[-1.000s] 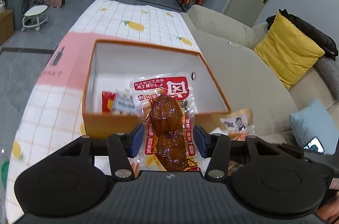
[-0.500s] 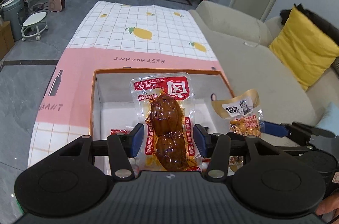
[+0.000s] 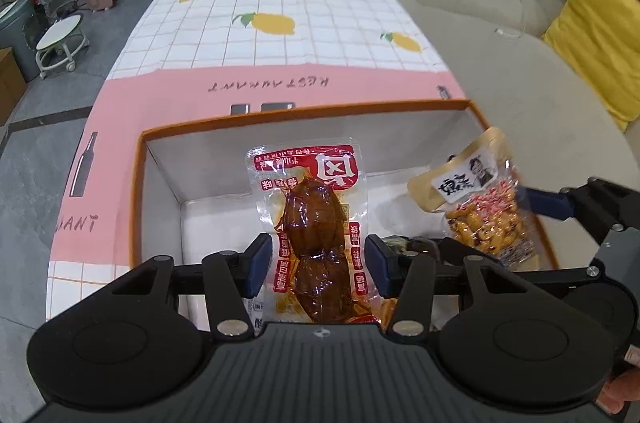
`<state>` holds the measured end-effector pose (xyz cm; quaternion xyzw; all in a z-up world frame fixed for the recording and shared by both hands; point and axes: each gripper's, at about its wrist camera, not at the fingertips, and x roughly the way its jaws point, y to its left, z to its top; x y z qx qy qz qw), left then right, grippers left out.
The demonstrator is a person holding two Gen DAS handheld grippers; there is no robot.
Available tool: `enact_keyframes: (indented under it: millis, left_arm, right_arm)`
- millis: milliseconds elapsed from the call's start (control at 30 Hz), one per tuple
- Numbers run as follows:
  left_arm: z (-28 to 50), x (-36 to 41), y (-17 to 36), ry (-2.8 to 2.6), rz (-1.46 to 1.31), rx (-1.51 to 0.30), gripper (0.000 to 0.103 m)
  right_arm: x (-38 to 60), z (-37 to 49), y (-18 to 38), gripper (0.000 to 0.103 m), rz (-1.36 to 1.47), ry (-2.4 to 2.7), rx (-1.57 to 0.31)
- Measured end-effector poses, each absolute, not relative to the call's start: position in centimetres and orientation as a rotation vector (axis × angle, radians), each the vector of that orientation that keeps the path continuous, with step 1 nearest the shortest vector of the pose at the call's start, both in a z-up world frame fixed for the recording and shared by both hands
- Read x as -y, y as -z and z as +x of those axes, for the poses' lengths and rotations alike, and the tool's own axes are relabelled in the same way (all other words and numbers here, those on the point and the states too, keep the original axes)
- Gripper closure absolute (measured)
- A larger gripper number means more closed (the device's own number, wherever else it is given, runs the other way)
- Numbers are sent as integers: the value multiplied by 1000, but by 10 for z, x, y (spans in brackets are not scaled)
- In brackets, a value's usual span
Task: Organize snacks
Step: 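Open both tools to drop the meat pack and peanut pack into the box, then withdraw both tools from the box back toward the remaining snacks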
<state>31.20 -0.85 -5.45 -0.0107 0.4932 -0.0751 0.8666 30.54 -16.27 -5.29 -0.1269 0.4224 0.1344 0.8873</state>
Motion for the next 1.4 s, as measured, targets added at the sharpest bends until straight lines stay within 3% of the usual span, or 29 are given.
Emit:
enact_keyframes:
  millis: [200, 233, 300, 933, 1167, 1400]
  left_arm:
    - [327, 9, 77, 144, 9, -1066, 45]
    - [329, 8, 81, 139, 6, -1074, 49]
    - [333, 6, 89, 123, 3, -1100, 82]
    - [327, -1, 91, 118, 3, -1104, 81]
    - [316, 2, 84, 109, 56, -1093, 81]
    - [304, 1, 72, 96, 58, -1071, 74]
  right_arm:
    - [153, 315, 71, 33, -356, -266, -888]
    - [152, 317, 74, 33, -364, -267, -891]
    - [149, 320, 80, 32, -379, -264, -897]
    - [142, 323, 94, 30, -412, -233, -934]
    - [141, 316, 90, 23, -417, -229, -931]
    - [137, 306, 74, 23, -422, -223, -892]
